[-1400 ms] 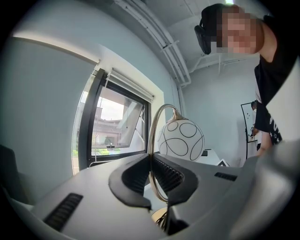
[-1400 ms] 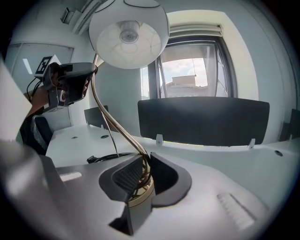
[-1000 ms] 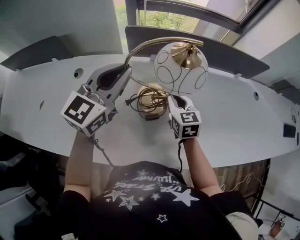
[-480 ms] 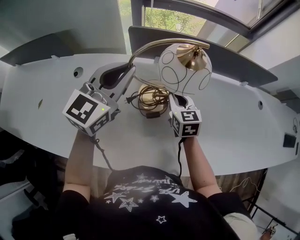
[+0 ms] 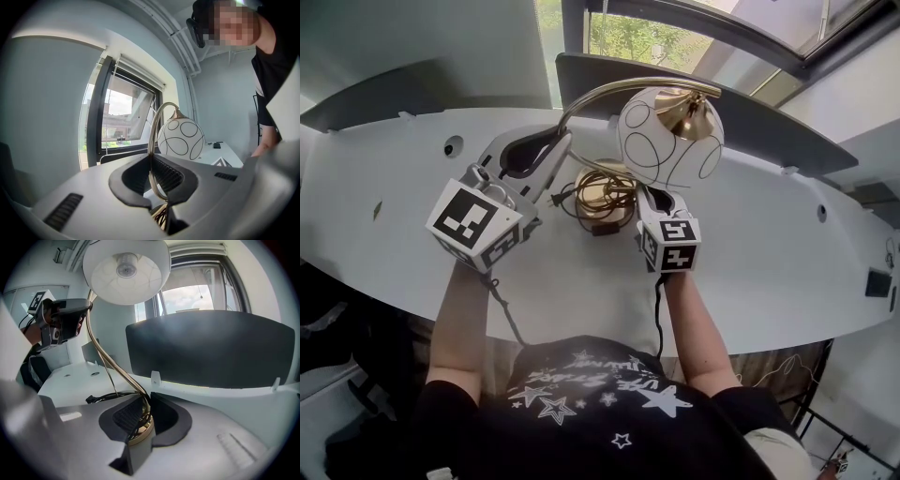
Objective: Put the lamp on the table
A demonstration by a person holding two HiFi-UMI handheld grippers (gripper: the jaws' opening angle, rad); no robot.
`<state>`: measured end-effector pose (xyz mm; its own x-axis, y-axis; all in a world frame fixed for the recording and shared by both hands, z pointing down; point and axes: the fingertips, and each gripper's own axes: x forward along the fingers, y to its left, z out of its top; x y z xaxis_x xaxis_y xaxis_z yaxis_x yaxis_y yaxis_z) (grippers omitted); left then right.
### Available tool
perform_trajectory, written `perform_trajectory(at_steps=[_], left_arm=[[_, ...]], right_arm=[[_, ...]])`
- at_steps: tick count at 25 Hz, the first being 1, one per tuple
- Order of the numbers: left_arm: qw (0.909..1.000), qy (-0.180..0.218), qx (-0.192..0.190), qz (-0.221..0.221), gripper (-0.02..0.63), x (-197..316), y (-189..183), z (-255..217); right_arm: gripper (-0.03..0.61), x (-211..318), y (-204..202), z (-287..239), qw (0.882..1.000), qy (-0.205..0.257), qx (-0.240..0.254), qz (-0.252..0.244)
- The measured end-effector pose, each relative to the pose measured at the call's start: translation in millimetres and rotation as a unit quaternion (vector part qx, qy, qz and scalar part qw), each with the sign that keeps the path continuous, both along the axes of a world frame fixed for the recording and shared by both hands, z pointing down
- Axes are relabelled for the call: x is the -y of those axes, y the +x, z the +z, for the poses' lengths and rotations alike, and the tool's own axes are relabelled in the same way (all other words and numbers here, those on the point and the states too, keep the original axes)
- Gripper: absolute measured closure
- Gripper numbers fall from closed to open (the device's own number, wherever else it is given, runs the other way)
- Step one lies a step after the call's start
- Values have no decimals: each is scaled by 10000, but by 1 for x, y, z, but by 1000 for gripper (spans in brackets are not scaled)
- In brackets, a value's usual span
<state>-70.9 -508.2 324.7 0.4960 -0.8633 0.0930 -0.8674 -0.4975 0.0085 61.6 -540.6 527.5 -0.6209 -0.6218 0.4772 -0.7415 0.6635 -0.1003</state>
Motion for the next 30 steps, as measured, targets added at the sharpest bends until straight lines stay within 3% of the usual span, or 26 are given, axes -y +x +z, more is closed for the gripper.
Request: perform_trajectory(at_steps=[24, 30], left_arm=[[9998, -82, 165, -19, 583, 4, -2, 12], [9998, -43, 150, -113, 583, 1, -1, 14]], right_arm=[[532, -1, -1, 12, 9998, -44, -168, -54], [528, 0, 0, 15, 9998, -177, -4, -67]])
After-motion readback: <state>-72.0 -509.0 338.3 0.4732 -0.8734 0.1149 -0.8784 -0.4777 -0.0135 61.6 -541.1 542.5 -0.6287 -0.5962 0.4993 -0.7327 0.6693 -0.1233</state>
